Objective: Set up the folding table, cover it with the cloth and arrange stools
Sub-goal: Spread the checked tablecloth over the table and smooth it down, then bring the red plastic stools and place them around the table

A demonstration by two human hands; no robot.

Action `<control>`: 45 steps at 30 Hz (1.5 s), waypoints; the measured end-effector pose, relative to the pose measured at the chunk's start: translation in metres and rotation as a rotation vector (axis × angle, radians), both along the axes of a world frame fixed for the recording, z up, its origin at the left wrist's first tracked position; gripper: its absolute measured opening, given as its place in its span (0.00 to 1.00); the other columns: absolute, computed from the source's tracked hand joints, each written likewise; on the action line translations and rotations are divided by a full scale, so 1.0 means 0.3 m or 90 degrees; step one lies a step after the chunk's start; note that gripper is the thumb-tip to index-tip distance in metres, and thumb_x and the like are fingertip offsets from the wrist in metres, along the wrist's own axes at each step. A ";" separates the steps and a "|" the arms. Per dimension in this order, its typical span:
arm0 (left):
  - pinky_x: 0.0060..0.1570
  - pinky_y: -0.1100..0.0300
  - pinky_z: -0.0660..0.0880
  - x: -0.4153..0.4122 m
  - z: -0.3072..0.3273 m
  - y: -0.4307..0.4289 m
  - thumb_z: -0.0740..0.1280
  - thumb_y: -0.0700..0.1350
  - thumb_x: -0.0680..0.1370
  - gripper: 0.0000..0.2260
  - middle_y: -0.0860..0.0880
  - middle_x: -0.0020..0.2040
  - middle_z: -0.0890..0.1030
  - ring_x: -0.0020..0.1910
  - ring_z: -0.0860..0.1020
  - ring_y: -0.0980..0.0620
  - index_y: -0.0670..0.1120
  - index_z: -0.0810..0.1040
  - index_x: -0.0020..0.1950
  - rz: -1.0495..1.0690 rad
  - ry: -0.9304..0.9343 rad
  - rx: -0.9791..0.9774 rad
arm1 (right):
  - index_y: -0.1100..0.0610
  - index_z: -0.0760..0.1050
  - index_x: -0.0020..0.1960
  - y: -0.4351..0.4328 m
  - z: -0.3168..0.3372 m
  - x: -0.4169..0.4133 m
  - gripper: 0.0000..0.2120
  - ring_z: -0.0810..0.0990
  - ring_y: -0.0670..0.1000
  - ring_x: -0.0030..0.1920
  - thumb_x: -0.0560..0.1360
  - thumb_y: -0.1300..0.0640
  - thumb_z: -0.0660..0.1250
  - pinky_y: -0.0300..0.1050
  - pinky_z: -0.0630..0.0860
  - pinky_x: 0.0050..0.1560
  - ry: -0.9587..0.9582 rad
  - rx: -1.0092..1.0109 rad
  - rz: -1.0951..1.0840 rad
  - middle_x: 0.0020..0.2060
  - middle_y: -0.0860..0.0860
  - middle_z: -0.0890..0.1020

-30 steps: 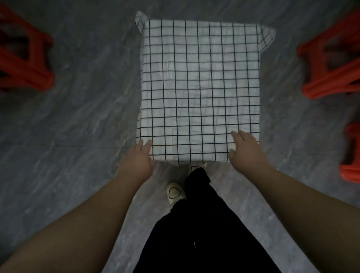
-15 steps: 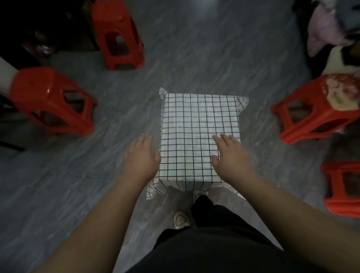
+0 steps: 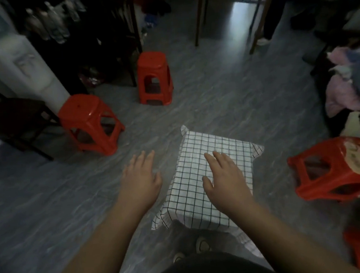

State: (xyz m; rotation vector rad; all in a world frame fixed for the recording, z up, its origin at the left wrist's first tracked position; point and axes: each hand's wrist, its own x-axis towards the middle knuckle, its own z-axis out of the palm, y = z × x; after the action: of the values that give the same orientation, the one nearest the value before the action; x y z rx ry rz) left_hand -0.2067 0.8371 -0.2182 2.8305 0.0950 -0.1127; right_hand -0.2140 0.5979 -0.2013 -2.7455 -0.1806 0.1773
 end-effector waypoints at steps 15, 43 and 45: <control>0.76 0.46 0.54 -0.238 0.123 0.297 0.58 0.56 0.81 0.30 0.45 0.81 0.57 0.79 0.54 0.44 0.51 0.53 0.81 0.412 -0.004 0.046 | 0.52 0.55 0.80 0.481 0.093 0.277 0.31 0.52 0.55 0.79 0.80 0.50 0.62 0.51 0.52 0.78 -0.036 0.101 0.383 0.79 0.54 0.58; 0.77 0.45 0.52 -0.105 0.138 1.812 0.55 0.58 0.82 0.30 0.45 0.81 0.53 0.79 0.52 0.44 0.52 0.49 0.81 0.461 0.016 0.000 | 0.48 0.53 0.80 2.083 0.059 0.432 0.33 0.51 0.53 0.79 0.80 0.46 0.62 0.49 0.52 0.77 0.007 0.050 0.400 0.80 0.49 0.55; 0.76 0.46 0.53 0.013 0.119 1.887 0.55 0.59 0.82 0.30 0.45 0.81 0.53 0.79 0.52 0.44 0.52 0.50 0.81 0.440 0.015 0.006 | 0.49 0.55 0.80 2.126 0.035 0.538 0.33 0.52 0.54 0.79 0.79 0.47 0.63 0.51 0.54 0.76 0.002 0.053 0.369 0.79 0.51 0.57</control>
State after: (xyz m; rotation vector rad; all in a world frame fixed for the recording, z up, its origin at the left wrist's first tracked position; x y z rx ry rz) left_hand -0.2028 1.4031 -0.1825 2.6332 1.0542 0.0105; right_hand -0.0527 1.2358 -0.1908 -2.5348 -0.9566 0.3185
